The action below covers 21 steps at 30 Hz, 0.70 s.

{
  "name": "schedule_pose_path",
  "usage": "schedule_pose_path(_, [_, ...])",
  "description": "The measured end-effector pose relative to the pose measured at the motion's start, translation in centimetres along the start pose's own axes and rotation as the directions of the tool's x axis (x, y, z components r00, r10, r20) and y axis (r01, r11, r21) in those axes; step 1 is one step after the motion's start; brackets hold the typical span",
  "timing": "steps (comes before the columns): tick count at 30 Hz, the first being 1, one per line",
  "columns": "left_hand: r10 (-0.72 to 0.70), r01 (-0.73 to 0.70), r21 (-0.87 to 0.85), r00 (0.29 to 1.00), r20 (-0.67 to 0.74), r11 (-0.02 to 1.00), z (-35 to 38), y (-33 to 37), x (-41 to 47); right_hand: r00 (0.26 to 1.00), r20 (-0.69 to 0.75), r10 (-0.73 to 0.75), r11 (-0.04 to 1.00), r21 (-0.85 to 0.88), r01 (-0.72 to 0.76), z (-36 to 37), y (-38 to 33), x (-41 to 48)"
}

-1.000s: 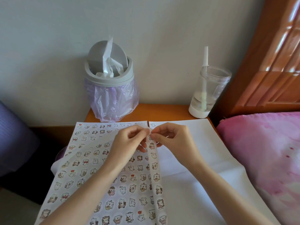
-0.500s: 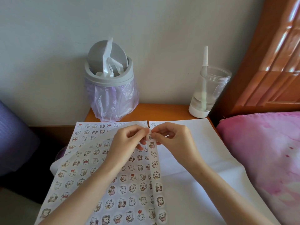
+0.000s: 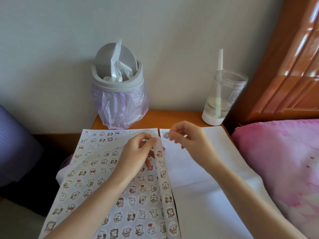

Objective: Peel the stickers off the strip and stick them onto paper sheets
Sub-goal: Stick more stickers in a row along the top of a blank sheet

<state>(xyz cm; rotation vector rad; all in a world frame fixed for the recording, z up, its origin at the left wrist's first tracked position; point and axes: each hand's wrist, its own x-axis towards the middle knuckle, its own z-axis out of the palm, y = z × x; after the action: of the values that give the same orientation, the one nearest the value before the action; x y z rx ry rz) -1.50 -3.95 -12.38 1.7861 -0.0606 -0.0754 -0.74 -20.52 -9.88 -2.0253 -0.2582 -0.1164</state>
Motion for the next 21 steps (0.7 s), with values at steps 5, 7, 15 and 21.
schedule_pose_path(5, [-0.022,0.02,0.108,1.0,0.013,0.994,0.0,-0.4,0.2,0.982,0.015,0.188,0.981,-0.048,-0.187,-2.4,1.0,3.6])
schedule_pose_path(7, [-0.029,0.025,0.138,0.999,0.026,0.99,0.0,-0.5,0.2,0.977,0.014,0.214,0.972,-0.106,-0.211,-2.8,1.7,4.7])
schedule_pose_path(15, [-0.02,0.012,0.15,0.999,0.05,0.989,0.1,-0.4,0.2,0.957,0.116,0.266,0.962,-0.1,-0.255,-2.6,3.2,6.3])
schedule_pose_path(21, [-0.022,0.016,0.156,0.999,0.035,0.988,0.1,-0.5,0.2,0.956,0.132,0.264,0.962,-0.112,-0.25,-2.0,3.2,6.5])
